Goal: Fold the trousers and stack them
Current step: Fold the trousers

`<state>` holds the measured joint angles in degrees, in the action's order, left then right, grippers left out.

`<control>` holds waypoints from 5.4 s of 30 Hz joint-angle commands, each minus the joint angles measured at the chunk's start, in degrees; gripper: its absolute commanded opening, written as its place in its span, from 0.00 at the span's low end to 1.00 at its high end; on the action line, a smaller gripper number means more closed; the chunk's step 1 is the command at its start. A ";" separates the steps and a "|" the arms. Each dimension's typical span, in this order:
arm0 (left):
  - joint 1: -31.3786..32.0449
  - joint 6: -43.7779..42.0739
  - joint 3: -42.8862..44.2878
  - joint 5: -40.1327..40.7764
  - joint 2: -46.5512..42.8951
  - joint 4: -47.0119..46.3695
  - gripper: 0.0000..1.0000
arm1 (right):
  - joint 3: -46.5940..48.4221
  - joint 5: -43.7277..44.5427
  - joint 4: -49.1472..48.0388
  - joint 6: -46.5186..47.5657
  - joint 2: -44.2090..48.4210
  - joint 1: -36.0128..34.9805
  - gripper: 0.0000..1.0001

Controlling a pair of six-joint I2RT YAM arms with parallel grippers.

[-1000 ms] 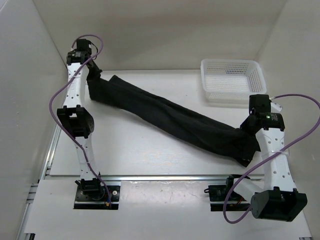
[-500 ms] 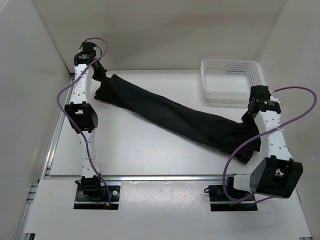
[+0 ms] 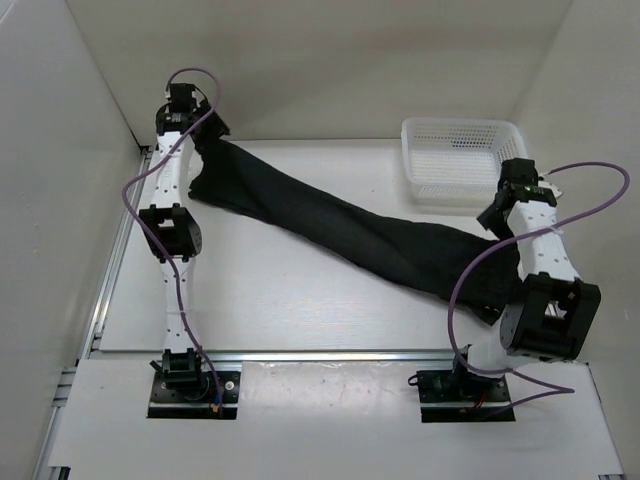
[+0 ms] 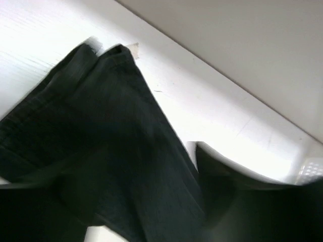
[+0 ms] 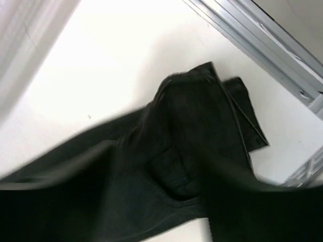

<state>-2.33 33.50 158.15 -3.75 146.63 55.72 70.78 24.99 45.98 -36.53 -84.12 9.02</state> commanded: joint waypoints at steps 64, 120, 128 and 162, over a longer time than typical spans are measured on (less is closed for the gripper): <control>-14.20 -1.86 -48.73 4.89 -25.60 -1.76 0.10 | -26.49 -34.31 -7.29 -8.02 11.97 4.78 0.84; -14.72 -3.44 -14.38 -1.08 -18.83 9.23 0.10 | 4.70 -16.03 -3.88 -7.50 4.39 9.08 0.00; -16.74 -2.91 -34.19 -2.67 -24.27 4.49 0.10 | -8.27 -14.80 -3.26 -8.20 10.37 9.70 0.00; -20.52 -0.63 -59.97 -8.04 -21.04 -2.02 0.83 | -8.65 -22.62 -0.19 -1.26 19.43 9.70 0.75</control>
<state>-23.14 30.15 98.00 -13.32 126.02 56.53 59.92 3.86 46.50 -39.27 -64.99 18.94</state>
